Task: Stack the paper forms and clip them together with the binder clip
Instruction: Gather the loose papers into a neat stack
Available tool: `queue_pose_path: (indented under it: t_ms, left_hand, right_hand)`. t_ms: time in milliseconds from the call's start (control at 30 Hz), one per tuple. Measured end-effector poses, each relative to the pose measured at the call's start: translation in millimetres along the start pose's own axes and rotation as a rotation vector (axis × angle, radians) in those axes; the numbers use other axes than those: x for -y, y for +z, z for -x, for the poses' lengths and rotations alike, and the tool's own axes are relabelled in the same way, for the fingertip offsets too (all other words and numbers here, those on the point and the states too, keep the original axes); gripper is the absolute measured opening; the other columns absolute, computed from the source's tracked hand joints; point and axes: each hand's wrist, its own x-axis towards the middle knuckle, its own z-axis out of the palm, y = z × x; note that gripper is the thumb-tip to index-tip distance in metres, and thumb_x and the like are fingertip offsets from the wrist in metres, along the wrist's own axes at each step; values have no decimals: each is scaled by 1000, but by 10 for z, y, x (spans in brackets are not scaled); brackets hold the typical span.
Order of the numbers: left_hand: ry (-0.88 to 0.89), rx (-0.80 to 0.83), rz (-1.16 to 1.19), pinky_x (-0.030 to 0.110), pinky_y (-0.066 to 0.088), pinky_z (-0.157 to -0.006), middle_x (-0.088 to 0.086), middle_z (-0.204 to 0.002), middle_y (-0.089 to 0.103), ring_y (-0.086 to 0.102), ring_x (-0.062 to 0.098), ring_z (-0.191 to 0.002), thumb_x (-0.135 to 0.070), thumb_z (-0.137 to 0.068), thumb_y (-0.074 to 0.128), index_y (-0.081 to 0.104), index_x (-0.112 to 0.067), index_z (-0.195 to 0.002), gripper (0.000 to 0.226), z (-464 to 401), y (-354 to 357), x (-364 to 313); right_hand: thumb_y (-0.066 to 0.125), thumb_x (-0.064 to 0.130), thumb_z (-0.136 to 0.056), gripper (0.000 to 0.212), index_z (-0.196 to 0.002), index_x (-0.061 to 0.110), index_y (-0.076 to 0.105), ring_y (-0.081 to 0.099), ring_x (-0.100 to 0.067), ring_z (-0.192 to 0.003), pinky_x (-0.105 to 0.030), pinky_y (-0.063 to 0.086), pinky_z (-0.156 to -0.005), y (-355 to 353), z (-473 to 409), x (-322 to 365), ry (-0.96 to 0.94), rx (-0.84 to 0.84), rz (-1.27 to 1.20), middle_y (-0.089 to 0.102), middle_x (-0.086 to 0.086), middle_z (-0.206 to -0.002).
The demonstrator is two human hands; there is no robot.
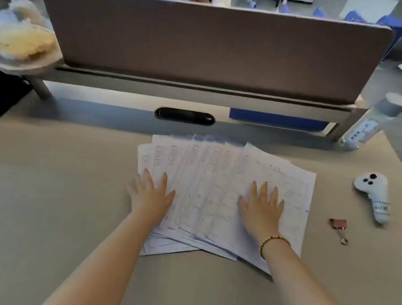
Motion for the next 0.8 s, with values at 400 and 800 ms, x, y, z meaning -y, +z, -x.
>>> queue_pose_path:
  t_ms: [400, 800]
  left_hand:
    - [182, -279, 179, 52, 13, -115, 16, -158, 10, 7, 37, -144, -28, -96, 18, 2, -17, -149, 56, -486, 213, -314]
    - [-14, -183, 997, 39, 55, -79, 16, -105, 63, 63, 29, -93, -56, -85, 45, 43, 3, -130, 74, -7, -2, 153]
  right_hand:
    - [12, 54, -96, 62, -151, 27, 4, -7, -29, -147, -56, -5, -117, 431, -347, 287, -229, -204, 64, -2, 0, -161]
    - [42, 32, -89, 52, -132, 5, 44, 48, -36, -121, -49, 40, -105, 377, -81, -219, 126, -423, -291, 51, -18, -134]
